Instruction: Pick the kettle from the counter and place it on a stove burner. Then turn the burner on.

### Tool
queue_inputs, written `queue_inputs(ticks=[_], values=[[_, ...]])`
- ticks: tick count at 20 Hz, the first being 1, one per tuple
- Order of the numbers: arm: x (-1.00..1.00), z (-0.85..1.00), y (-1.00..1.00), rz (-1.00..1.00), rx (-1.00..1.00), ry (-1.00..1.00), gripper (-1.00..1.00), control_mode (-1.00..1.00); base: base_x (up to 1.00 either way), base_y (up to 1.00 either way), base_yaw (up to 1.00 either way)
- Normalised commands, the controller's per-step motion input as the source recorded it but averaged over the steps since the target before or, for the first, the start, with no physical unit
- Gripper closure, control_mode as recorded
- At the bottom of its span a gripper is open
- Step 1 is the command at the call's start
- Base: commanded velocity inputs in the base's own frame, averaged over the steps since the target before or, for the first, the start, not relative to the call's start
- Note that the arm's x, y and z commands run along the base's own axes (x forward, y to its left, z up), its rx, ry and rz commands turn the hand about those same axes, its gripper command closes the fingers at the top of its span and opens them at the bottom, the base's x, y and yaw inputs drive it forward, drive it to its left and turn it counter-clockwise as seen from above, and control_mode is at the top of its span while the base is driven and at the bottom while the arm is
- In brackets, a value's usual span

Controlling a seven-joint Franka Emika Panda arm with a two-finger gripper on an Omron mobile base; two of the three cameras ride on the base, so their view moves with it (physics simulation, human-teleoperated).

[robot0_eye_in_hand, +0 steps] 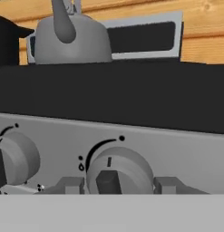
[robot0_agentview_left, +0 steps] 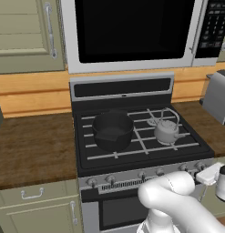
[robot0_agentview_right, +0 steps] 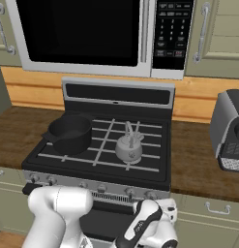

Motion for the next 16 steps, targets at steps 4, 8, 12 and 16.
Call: queue_inputs(ticks=[4,8,12,16], values=[[0.00,0.00,0.00,0.00,-0.21,-0.02,1.00,-1.00,0.00,0.00,0.00],[0.00,0.00,0.00,0.00,-0.19,-0.02,1.00,-1.00,0.00,0.00,0.00],[0.00,0.00,0.00,0.00,-0.20,-0.02,1.00,-1.00,0.00,0.00,0.00],[0.00,0.00,0.00,0.00,-0.19,-0.01,1.00,-1.00,0.00,0.00,0.00]])
